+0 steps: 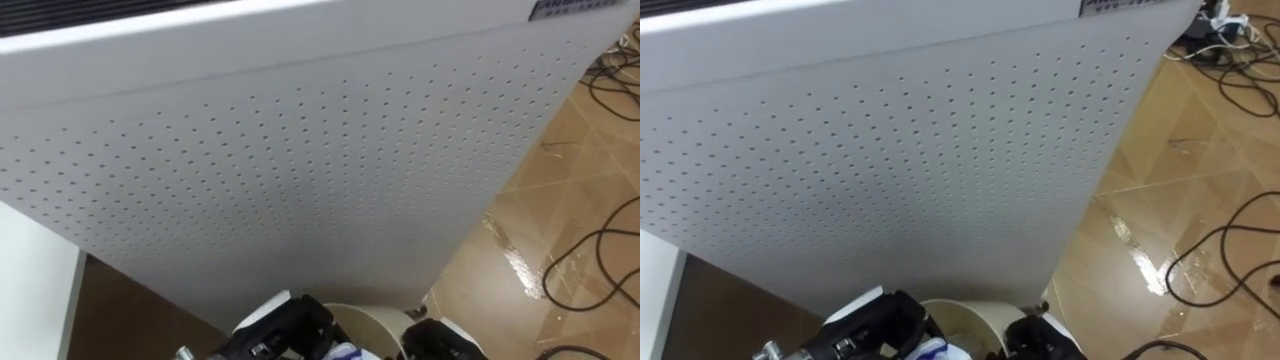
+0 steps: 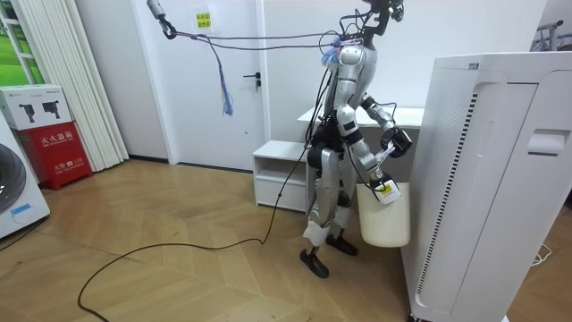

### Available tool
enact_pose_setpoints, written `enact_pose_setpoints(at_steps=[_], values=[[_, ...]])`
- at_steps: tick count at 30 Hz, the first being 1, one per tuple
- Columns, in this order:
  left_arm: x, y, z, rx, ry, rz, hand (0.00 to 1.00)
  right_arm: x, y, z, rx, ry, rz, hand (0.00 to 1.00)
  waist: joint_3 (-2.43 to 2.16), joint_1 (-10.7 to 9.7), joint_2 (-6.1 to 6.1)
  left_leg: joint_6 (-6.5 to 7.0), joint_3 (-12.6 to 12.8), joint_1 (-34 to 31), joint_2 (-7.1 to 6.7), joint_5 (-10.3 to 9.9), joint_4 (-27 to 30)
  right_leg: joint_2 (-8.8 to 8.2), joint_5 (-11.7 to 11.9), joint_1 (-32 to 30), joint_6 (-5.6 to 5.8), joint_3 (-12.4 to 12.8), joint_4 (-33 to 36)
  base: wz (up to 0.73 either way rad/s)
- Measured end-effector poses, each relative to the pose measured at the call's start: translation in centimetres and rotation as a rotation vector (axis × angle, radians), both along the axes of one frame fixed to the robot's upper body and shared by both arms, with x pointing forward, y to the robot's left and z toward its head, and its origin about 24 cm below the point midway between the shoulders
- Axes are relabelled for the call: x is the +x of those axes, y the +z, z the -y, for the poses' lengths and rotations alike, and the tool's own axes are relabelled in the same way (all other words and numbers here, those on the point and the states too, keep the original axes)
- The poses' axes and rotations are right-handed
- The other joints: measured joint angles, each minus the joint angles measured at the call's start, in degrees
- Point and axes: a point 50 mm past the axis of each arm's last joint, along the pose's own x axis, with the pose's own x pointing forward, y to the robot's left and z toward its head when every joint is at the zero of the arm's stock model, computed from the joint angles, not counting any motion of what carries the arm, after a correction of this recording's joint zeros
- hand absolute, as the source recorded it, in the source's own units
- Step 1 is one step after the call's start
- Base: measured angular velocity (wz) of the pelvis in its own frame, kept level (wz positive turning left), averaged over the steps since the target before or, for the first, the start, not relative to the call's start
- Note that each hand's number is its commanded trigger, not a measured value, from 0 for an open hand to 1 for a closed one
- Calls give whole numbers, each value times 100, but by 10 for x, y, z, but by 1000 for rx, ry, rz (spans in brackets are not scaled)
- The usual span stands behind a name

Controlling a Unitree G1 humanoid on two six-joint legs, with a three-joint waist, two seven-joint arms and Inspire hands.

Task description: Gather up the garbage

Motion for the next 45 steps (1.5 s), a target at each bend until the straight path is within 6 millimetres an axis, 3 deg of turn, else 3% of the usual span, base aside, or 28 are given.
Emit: enact_pose_setpoints(at_steps=[32, 45], values=[[9, 2, -13, 72, 86, 53, 0, -9, -4, 15, -40, -21, -21, 100, -51, -1, 52, 29, 53, -16, -6, 72, 139, -74, -32, -98, -40, 21, 301, 0], [8, -3, -15, 79, 103, 34, 0, -28, -16, 18, -41, -29, -83, 100, -60, -25, 45, 5, 64, 28, 4, 93, 149, -116, -72, -90, -72, 27, 387, 0]])
